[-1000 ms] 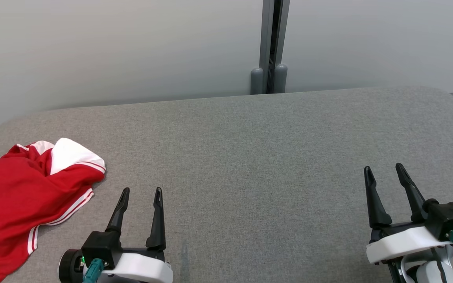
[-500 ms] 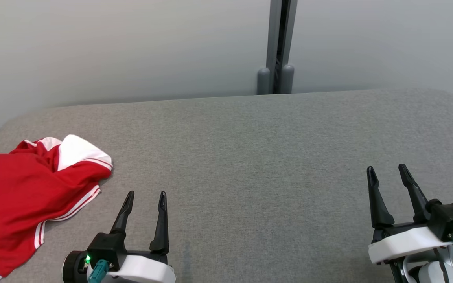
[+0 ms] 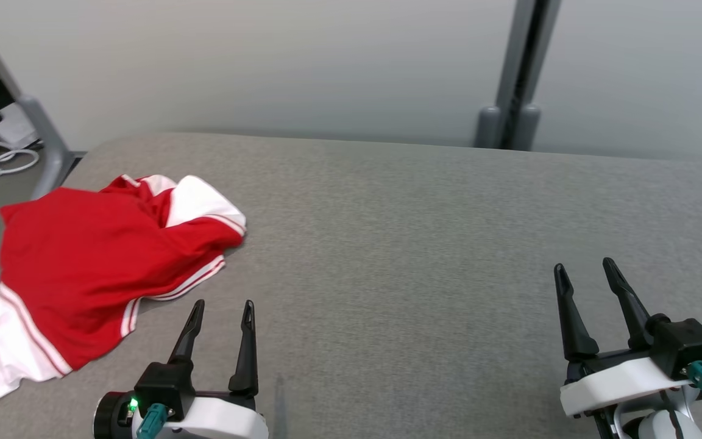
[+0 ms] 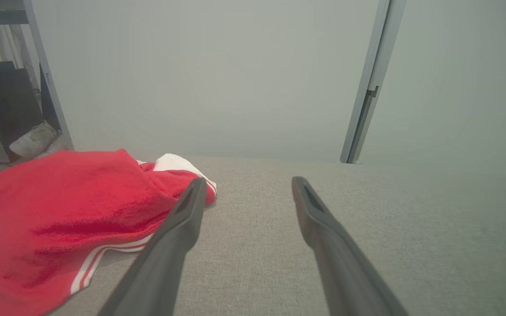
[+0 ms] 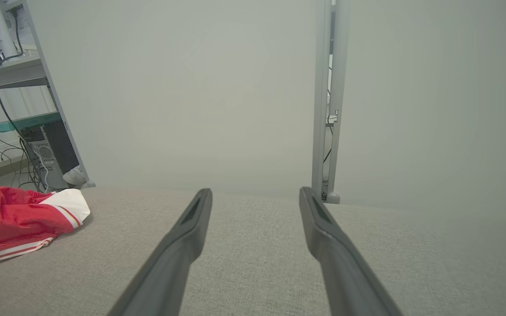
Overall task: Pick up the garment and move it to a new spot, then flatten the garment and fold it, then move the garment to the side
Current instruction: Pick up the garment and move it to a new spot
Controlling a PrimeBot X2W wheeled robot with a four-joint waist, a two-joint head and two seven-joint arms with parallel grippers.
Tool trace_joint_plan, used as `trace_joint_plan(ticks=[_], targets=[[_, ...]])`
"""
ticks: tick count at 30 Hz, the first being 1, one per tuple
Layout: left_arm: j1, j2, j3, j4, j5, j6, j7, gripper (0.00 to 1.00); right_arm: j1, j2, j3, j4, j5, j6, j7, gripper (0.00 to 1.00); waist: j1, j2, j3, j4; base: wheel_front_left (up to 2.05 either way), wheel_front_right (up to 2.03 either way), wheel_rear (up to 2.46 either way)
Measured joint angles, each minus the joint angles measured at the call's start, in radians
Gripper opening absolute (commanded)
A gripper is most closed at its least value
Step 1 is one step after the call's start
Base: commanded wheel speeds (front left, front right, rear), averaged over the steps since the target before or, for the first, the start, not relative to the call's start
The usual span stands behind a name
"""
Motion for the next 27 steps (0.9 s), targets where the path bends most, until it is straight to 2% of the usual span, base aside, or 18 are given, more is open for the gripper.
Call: trace_joint_plan(ticks=[19, 23, 27], targets=[[0.015, 0.0, 0.057, -0.028, 0.006, -0.021, 0.0, 1.0, 0.011, 0.0, 0.073, -0.018, 0.021, 0.001, 0.0, 1.0, 0.0, 0.0, -0.007, 0.287, 0.0, 0.0, 0.0], [0.031, 0.0, 0.069, -0.03, 0.016, -0.03, 0.0, 1.0, 0.015, 0.0, 0.092, -0.02, 0.031, 0.001, 0.0, 1.0, 0.0, 0.0, -0.02, 0.333, 0.0, 0.0, 0.0], [0.037, 0.001, 0.085, -0.041, 0.017, -0.03, 0.0, 1.0, 0.009, 0.0, 0.116, -0.012, 0.036, 0.001, 0.0, 1.0, 0.0, 0.0, -0.021, 0.35, 0.0, 0.0, 0.0]])
